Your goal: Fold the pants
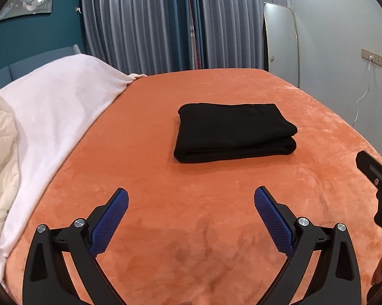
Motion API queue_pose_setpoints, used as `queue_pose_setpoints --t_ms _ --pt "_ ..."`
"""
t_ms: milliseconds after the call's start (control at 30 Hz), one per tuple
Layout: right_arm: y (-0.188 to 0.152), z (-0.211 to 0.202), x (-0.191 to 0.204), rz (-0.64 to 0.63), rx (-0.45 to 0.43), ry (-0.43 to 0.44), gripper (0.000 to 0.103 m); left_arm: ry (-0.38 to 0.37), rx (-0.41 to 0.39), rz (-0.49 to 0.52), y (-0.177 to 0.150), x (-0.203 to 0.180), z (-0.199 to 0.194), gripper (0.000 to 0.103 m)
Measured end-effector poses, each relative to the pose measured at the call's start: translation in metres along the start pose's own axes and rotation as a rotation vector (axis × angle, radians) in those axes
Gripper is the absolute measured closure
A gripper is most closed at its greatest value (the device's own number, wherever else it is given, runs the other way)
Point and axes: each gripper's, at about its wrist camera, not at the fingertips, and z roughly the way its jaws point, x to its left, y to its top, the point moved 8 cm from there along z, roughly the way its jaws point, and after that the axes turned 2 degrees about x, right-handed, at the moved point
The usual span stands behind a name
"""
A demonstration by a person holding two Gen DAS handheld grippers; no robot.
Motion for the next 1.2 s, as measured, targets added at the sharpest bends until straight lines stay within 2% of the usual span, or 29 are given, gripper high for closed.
queue_pose_setpoints --t_ms 400,700,833,967,1133,1200 --pt "-0.006 0.001 -0.006 0.002 0.014 0.001 0.005 -0.040 0.023 0.016 -0.003 -0.014 0.004 0.005" --pt "-0.008 0.002 -0.005 0.002 0.023 0.002 0.005 -0.023 0.020 0.039 -0.006 -0.023 0.003 0.005" --pt "-0.010 0.004 -0.004 0.003 0.030 0.007 0.005 0.026 -0.004 0.007 -0.011 -0.019 0.000 0.005" --pt "-0.012 0.005 -0.002 0.000 0.036 0.012 0.005 -0.034 0.034 0.013 -0.018 -0.023 0.008 0.005" --pt "-0.015 0.008 -0.003 -0.006 0.044 0.013 0.005 0.066 -0.013 0.058 -0.018 -0.023 0.004 0.005" --pt "-0.017 0.007 -0.003 -0.003 0.047 0.010 0.005 0.053 -0.003 0.050 -0.021 -0.024 0.002 0.005"
